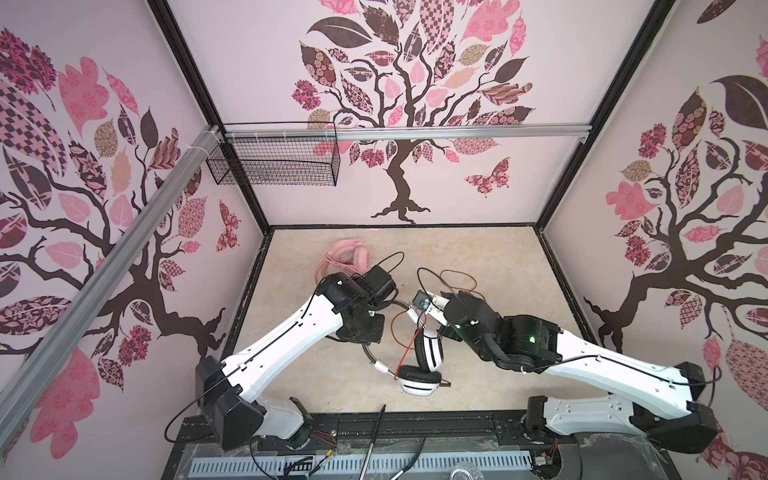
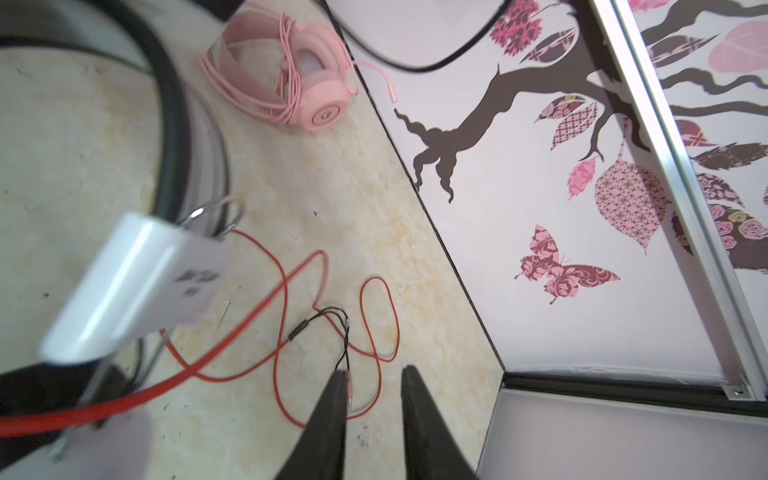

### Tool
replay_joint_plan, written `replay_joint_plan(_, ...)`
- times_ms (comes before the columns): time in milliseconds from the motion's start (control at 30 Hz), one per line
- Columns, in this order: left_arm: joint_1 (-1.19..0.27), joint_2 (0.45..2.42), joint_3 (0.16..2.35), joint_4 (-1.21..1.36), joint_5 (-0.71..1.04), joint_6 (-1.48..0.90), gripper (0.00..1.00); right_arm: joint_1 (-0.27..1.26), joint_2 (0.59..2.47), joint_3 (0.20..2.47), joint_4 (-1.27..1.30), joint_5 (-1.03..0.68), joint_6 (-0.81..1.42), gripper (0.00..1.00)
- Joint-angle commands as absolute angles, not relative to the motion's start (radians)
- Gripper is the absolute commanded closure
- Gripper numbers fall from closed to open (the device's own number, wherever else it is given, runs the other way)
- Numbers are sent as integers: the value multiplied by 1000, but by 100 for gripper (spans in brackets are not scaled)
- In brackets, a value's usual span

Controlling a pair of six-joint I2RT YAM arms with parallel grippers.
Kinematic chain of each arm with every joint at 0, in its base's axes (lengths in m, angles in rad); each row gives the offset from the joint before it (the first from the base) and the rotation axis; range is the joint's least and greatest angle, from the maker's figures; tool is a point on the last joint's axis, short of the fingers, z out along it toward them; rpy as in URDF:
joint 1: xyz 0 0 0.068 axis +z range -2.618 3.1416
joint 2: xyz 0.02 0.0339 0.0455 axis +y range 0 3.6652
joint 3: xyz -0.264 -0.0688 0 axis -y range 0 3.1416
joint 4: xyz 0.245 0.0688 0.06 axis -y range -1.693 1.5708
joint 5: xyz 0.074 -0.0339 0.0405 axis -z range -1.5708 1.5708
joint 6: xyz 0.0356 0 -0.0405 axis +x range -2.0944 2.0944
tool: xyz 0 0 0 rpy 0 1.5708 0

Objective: Wrap the headphones

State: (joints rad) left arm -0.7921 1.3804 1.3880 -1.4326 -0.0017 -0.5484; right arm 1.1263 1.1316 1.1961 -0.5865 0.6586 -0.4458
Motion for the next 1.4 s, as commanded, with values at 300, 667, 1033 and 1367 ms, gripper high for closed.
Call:
replay_joint_plan(300,-795,1311,1417,-1465,81,-558,100,817,1095,1139,-470,225,-153,62)
replay_joint_plan(667,-653,1384,1706,-1539,167,-598,100,449,1068,671,-50,-350,271,58)
replay_joint_plan(1033,-551,1427,1860,-1513,299,-640,100,449,1292,550,328,-410,241,58)
replay_joint_plan(1367,-549,1506,2010,-1548,315,-634,100,450,1461,638,417,-341,185,57)
